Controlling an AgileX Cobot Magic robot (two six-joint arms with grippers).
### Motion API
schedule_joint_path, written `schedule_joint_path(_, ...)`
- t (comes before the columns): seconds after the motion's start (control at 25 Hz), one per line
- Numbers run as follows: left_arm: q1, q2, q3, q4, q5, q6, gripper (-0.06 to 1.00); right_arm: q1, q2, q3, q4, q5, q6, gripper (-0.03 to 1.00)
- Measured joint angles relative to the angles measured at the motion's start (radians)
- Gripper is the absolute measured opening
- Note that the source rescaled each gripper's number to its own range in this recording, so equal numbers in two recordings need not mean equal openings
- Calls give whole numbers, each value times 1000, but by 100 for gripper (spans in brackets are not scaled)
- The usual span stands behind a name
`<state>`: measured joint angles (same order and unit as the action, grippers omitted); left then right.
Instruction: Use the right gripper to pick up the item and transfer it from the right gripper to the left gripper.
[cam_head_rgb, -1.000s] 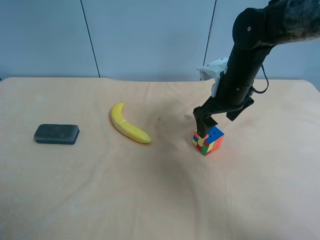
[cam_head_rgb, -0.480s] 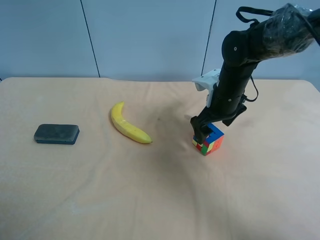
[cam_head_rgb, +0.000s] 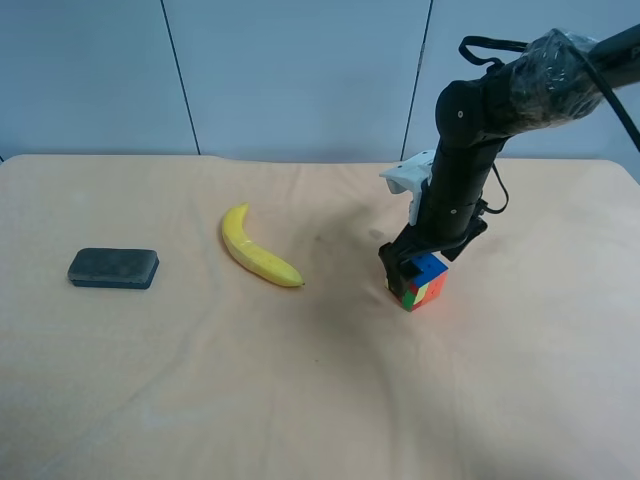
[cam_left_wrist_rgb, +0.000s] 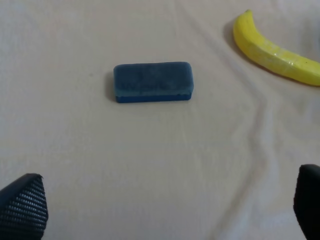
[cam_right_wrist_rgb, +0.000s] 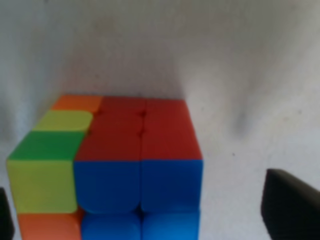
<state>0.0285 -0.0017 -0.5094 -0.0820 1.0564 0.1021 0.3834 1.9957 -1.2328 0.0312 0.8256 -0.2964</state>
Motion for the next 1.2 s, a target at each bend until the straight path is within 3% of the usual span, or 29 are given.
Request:
schedule_joint_path(0.24, 0, 0, 0, 0, 0, 0, 100, 0, 0, 0, 7, 0, 0, 34)
schedule_joint_path(0.32, 0, 0, 0, 0, 0, 0, 100, 0, 0, 0, 10, 0, 0, 8)
schedule_joint_path(0.36, 0, 0, 0, 0, 0, 0, 100, 0, 0, 0, 12, 0, 0, 0)
schedule_joint_path(0.72, 0, 0, 0, 0, 0, 0, 100, 0, -4, -6, 19, 9, 0, 0)
schedule_joint_path(1.2, 0, 0, 0, 0, 0, 0, 100, 53, -184, -97, 162, 167, 4, 0)
